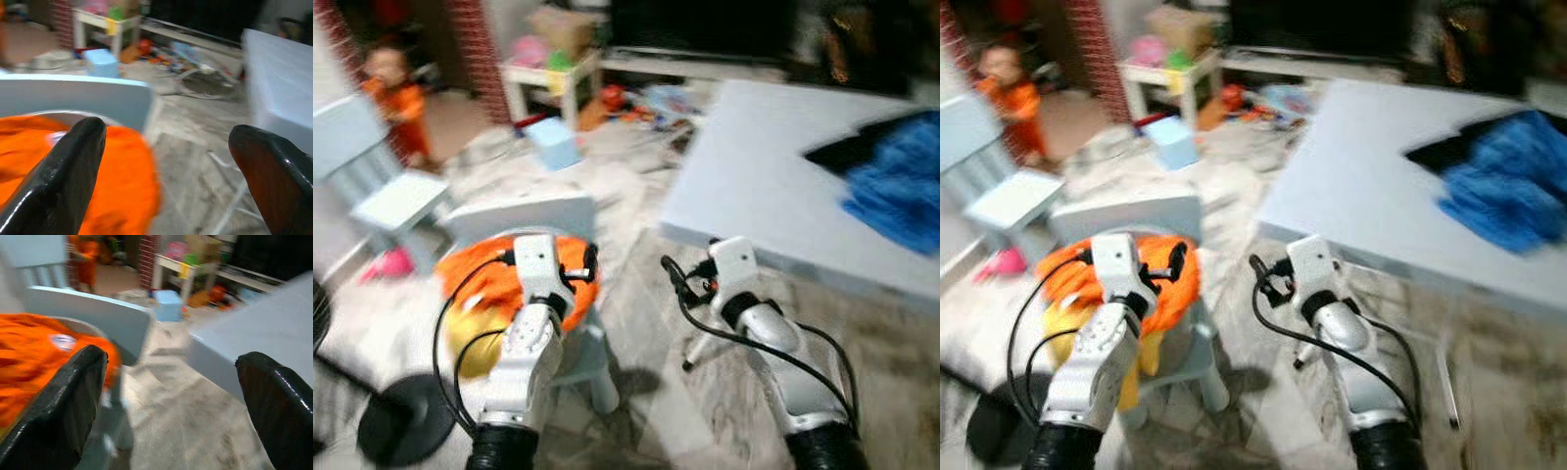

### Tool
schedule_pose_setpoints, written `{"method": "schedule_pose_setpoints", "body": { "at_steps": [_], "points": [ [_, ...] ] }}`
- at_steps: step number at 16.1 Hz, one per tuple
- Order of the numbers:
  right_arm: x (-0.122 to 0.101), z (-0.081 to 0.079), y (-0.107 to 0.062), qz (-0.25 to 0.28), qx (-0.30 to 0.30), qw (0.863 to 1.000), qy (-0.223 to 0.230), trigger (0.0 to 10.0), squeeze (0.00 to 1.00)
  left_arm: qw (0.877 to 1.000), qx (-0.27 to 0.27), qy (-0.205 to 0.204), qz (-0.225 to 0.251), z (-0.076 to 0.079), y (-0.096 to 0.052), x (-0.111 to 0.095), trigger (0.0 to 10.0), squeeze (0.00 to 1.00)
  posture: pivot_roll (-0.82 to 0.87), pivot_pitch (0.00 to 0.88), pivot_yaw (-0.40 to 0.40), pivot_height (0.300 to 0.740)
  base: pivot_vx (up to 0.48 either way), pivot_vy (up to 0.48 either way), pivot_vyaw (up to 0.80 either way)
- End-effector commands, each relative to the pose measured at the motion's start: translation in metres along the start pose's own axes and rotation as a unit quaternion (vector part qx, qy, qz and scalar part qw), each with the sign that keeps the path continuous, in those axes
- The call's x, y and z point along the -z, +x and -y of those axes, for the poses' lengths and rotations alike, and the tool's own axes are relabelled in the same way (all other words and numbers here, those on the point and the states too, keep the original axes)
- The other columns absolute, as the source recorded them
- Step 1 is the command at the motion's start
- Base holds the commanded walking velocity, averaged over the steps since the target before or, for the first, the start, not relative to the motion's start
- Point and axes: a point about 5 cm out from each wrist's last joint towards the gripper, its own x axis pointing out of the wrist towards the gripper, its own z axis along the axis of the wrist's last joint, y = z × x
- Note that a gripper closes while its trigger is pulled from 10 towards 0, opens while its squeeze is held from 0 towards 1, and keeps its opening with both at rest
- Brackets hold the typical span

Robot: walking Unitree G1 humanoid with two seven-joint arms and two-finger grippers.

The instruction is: Hang hanger

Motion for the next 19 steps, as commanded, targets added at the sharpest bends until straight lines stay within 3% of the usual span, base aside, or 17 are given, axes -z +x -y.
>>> {"method": "schedule_pose_setpoints", "body": {
  "at_steps": [1,5,12,15,19],
  "points": [
    [-0.004,-0.006,0.002,0.009,-0.013,1.0,-0.003,10.0,0.0,1.0,-0.014,0.004,-0.003,-0.006,0.0,0.001,10.0,0.0,-0.12,0.0,0.005,0.74,0.0,0.0,0.8],
    [-0.004,-0.006,0.002,0.008,-0.014,1.0,-0.004,10.0,0.0,1.0,-0.018,0.002,-0.004,-0.005,0.001,0.001,10.0,0.0,-0.13,0.0,0.004,0.74,0.0,0.0,0.75],
    [-0.004,-0.004,0.002,0.007,-0.013,1.0,-0.006,10.0,0.0,0.999,-0.034,-0.027,-0.025,-0.01,0.005,0.005,10.0,0.0,-0.13,0.0,0.006,0.74,0.0,0.0,0.0],
    [-0.004,-0.005,0.001,0.006,-0.017,1.0,-0.01,10.0,0.0,0.996,-0.041,-0.062,-0.048,-0.013,0.008,0.013,10.0,0.0,-0.14,0.0,0.002,0.74,0.0,0.0,0.0],
    [-0.002,-0.006,-0.003,0.005,-0.022,1.0,-0.014,10.0,0.0,0.995,-0.036,-0.078,-0.052,-0.014,0.006,0.018,10.0,0.0,-0.14,0.0,0.0,0.74,0.0,0.0,0.74]
  ]
}}
